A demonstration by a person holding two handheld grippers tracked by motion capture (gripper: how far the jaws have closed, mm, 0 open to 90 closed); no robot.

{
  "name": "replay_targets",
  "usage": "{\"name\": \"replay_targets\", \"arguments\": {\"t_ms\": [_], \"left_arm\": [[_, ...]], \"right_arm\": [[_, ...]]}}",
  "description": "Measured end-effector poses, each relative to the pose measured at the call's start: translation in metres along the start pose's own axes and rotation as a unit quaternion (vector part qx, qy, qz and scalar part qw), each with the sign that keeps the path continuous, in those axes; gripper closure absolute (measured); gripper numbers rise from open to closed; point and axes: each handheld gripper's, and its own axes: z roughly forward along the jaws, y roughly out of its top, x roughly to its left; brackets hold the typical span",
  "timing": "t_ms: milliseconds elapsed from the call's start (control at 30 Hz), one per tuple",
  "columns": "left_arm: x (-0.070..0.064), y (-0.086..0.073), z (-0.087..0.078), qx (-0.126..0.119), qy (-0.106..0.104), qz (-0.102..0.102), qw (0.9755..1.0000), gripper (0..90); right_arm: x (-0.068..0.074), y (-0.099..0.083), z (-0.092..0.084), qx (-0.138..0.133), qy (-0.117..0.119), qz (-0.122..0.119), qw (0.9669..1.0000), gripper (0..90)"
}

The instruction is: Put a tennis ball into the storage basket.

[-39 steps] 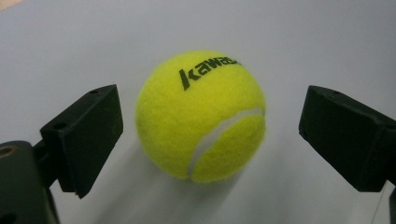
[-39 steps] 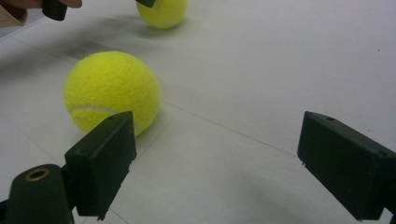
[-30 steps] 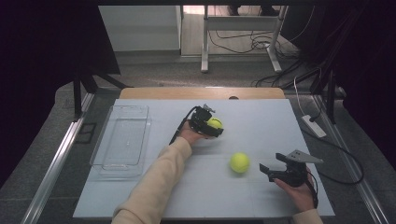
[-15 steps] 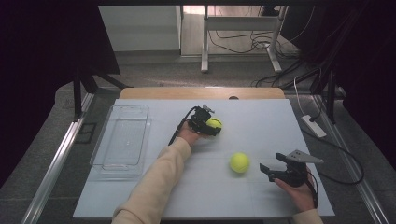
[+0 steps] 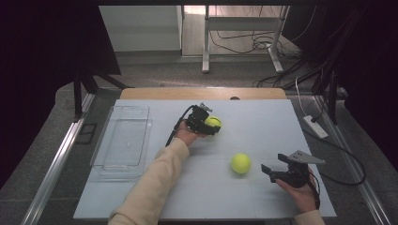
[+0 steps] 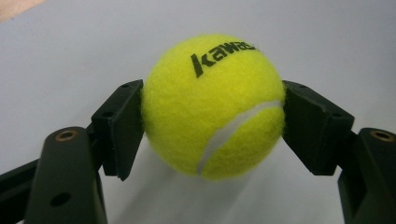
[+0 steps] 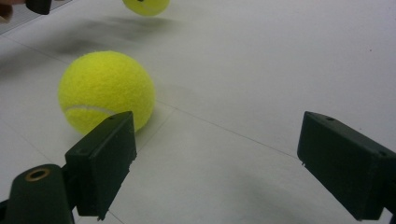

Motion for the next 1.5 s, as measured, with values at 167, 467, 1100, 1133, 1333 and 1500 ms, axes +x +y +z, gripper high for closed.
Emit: {"name": "replay_targets", "arguments": {"t_ms": [167, 467, 1100, 1133, 1333, 1500], "left_arm": [[-0.005, 0.001, -0.008, -0.005, -0.001, 0.009, 0.9999, 27.3], [-0.012, 0.002, -0.019, -0.016, -0.005, 0.019, 0.9997, 27.3], [-0.016, -0.015, -0.042, -0.028, -0.006, 0.023, 0.9993, 27.2], [-0.016, -0.016, -0.043, -0.03, -0.005, 0.023, 0.9993, 27.2], [-0.018, -0.018, -0.055, -0.038, -0.003, 0.027, 0.9989, 27.2], [-0.02, -0.02, -0.061, -0.041, -0.004, 0.03, 0.9987, 27.2]], "right_arm": [[0.001, 0.0, 0.0, 0.001, -0.001, -0.001, 1.0, 11.8], [0.001, 0.0, 0.001, 0.002, -0.001, -0.004, 1.0, 11.8], [0.003, 0.001, 0.002, 0.003, 0.0, -0.007, 1.0, 11.9], [0.004, 0.001, 0.002, 0.003, 0.0, -0.007, 1.0, 11.9], [0.005, 0.001, 0.002, 0.002, 0.001, -0.008, 1.0, 11.9], [0.006, 0.002, 0.003, 0.002, 0.001, -0.009, 1.0, 11.9]]}}
